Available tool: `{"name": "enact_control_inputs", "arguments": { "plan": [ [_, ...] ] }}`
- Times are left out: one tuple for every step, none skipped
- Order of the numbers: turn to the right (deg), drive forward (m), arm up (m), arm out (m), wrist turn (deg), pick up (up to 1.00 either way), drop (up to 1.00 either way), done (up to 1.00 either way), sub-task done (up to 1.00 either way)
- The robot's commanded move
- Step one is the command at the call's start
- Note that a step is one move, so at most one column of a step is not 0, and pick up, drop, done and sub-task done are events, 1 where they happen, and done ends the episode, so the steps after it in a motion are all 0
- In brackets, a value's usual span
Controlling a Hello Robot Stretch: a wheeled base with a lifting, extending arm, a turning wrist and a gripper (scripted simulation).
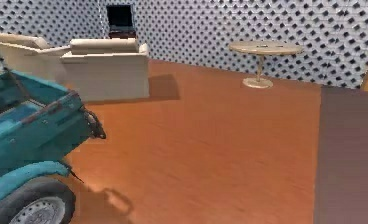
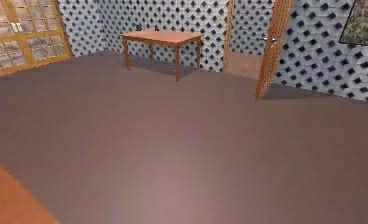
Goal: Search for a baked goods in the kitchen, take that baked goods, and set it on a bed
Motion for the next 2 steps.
{"name": "enact_control_inputs", "arguments": {
  "plan": [
    [0.0, 1.0, 0.0, 0.0, 0.0, 0.0, 0.0, 0.0, 0.0],
    [0.0, 0.3, 0.0, 0.0, 0.0, 0.0, 0.0, 0.0, 0.0]
  ]
}}
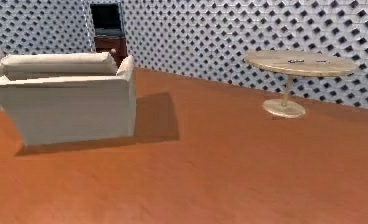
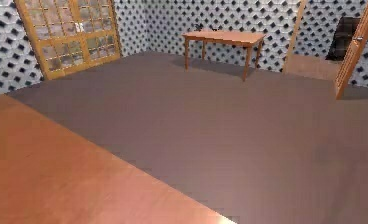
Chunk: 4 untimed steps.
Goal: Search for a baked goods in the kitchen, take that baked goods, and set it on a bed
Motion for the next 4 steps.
{"name": "enact_control_inputs", "arguments": {
  "plan": [
    [-9.0, 0.0, 0.0, 0.0, 0.0, 0.0, 0.0, 0.0, 0.0],
    [0.0, 0.5, 0.0, 0.0, 0.0, 0.0, 0.0, 0.0, 0.0],
    [-45.0, 0.0, 0.0, 0.0, 0.0, 0.0, 0.0, 0.0, 0.0],
    [-3.0, 0.0, 0.0, 0.0, 0.0, 0.0, 0.0, 0.0, 0.0]
  ]
}}
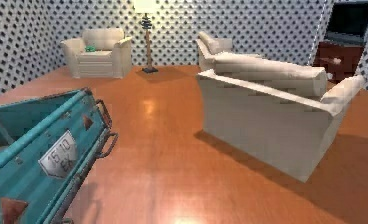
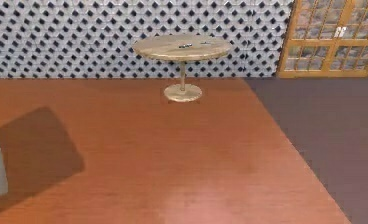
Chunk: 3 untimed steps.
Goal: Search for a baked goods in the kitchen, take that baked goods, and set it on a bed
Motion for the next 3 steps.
{"name": "enact_control_inputs", "arguments": {
  "plan": [
    [0.0, 1.0, 0.0, 0.0, 0.0, 0.0, 0.0, 0.0, 0.0],
    [0.0, 0.5, 0.0, 0.0, 0.0, 0.0, 0.0, 0.0, 0.0],
    [-27.0, 0.0, 0.0, 0.0, 0.0, 0.0, 0.0, 0.0, 0.0]
  ]
}}
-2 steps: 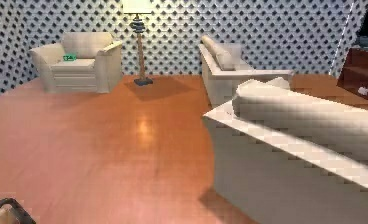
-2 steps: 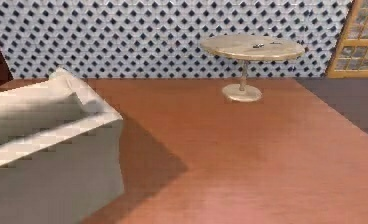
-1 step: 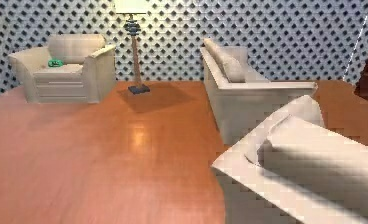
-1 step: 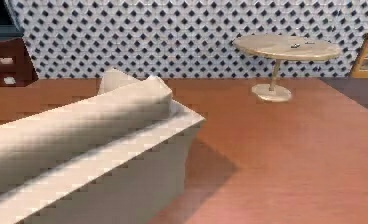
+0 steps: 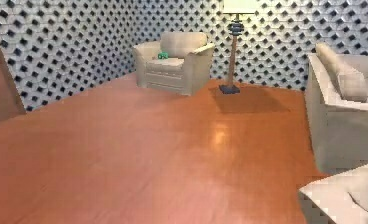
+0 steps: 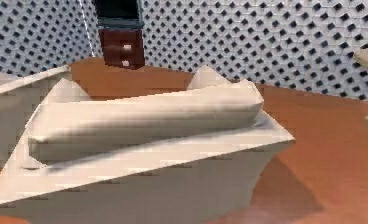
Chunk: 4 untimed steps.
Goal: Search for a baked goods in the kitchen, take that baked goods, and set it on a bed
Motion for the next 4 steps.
{"name": "enact_control_inputs", "arguments": {
  "plan": [
    [0.0, 0.3, 0.0, 0.0, 0.0, 0.0, 0.0, 0.0, 0.0],
    [-30.0, 0.0, 0.0, 0.0, 0.0, 0.0, 0.0, 0.0, 0.0],
    [0.0, 0.35, 0.0, 0.0, 0.0, 0.0, 0.0, 0.0, 0.0],
    [-18.0, 0.0, 0.0, 0.0, 0.0, 0.0, 0.0, 0.0, 0.0]
  ]
}}
